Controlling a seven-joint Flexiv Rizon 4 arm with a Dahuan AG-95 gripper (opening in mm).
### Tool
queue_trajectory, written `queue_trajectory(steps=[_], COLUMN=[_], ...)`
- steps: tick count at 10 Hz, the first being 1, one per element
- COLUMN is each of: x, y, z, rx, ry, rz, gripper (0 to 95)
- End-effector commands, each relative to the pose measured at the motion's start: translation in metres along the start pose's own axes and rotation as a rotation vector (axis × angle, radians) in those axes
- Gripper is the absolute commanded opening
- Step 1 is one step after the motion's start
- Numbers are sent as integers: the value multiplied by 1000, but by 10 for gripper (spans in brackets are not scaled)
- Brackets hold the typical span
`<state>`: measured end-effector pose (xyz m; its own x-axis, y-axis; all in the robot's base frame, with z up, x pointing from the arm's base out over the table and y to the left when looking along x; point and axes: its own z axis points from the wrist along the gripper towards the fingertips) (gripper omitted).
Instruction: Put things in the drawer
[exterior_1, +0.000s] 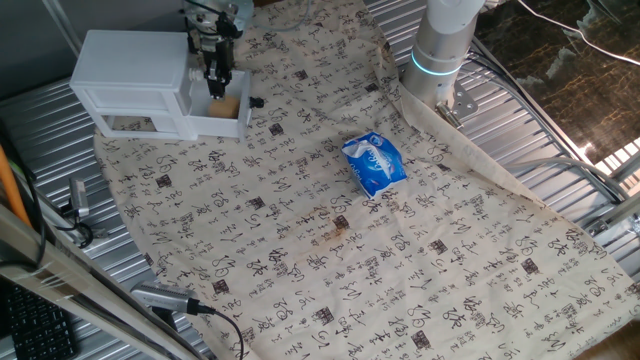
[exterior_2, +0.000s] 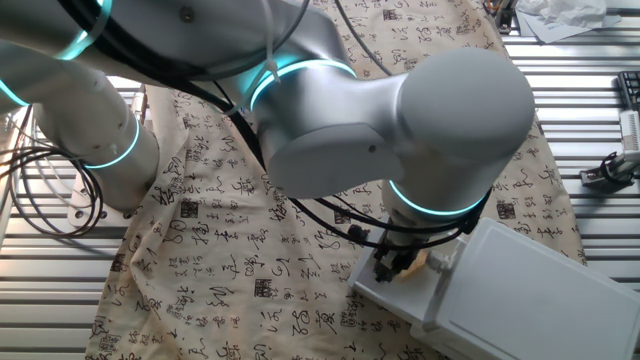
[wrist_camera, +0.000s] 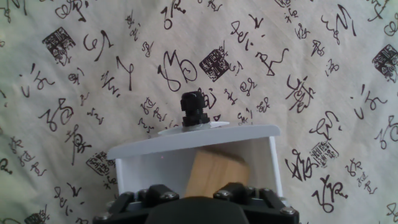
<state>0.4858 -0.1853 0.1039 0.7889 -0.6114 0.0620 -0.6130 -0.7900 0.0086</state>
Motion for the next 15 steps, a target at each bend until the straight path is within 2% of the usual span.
queue_trajectory(steps=[1,6,7,9,12,15], x=[0,-1,-1,-2,-6,-27], y=[0,-1,-2,0,6,8], z=[0,-9,-10,-14,-16,-29], rx=[-1,-26,-31,-34,-34,-43], ry=[-3,-35,-49,-69,-79,-73], rz=[6,98,120,204,342,540], gripper=[570,570,570,570,570,570])
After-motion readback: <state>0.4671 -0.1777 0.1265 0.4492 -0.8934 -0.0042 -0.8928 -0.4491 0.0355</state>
